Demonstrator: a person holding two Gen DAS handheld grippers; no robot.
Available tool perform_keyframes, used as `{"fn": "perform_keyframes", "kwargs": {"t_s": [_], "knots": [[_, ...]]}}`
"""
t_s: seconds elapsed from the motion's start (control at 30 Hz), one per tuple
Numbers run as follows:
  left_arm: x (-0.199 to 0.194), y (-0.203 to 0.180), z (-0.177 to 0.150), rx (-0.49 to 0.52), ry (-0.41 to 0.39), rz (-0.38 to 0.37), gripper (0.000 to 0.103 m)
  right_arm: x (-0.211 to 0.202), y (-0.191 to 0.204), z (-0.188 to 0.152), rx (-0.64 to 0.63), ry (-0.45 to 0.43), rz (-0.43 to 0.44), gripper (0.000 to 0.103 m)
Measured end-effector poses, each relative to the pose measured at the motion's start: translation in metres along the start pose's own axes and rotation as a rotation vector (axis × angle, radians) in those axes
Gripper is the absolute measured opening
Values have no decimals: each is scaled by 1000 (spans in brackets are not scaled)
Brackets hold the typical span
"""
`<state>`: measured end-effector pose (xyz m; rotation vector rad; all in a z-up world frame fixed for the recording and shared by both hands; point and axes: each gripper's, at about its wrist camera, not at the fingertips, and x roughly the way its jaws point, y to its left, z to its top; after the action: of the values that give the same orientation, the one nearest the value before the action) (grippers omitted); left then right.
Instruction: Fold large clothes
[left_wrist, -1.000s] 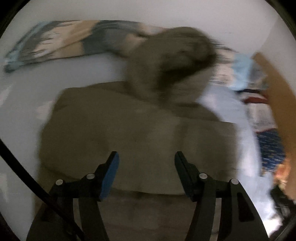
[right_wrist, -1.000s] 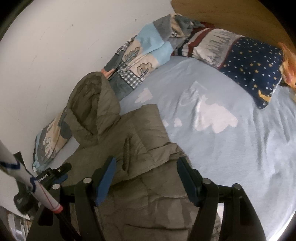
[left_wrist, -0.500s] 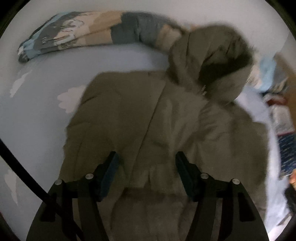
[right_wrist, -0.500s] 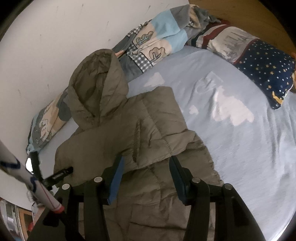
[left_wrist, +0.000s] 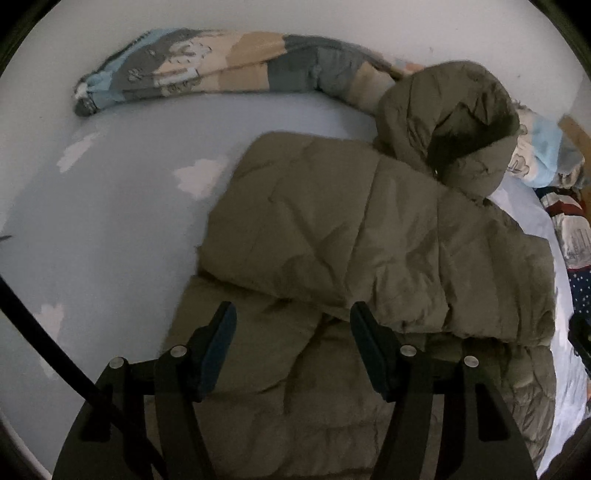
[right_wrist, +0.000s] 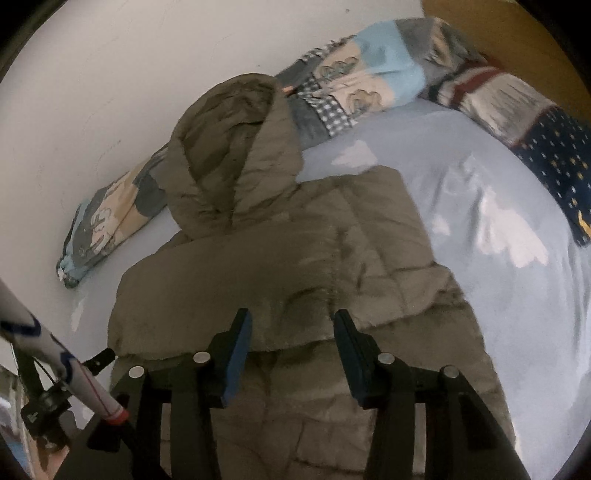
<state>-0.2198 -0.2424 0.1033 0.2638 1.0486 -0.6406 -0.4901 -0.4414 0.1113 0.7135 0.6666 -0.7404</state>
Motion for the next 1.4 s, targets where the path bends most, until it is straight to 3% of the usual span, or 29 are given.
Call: {"fn": "perform_keyframes", "kwargs": {"t_s": [0.2, 0.33, 0.43, 0.57, 0.63, 0.7, 0.87, 1.0, 1.2, 1.4], "knots": [[24, -9, -1, 46, 87, 70, 63, 35, 6, 5, -35, 21, -35, 50], [31, -8, 2, 49, 134, 72, 63, 66, -3, -6, -16, 113, -81, 50], [15, -3, 8, 31, 106, 25, 63, 68, -5, -8, -10, 136, -82, 50], [-7, 20, 14, 4, 79, 7, 64, 46, -2, -1, -22, 103, -58, 50], [-13, 43, 12, -31, 92, -4, 66, 33, -6, 3, -13, 80, -49, 59], [-18, 65, 7, -63, 108, -28, 66, 26, -14, 3, 3, 71, -56, 61], [-36, 135, -29, -117, 153, -58, 66, 7, -41, -5, 16, 94, -72, 61], [-49, 168, -68, -159, 190, -76, 66, -22, -72, -15, 59, 88, -55, 61], [-65, 177, -132, -218, 256, -216, 66, -75, -126, -51, 132, 82, -71, 61], [-63, 170, -148, -222, 263, -281, 66, -118, -170, -105, 174, 110, -75, 67]]}}
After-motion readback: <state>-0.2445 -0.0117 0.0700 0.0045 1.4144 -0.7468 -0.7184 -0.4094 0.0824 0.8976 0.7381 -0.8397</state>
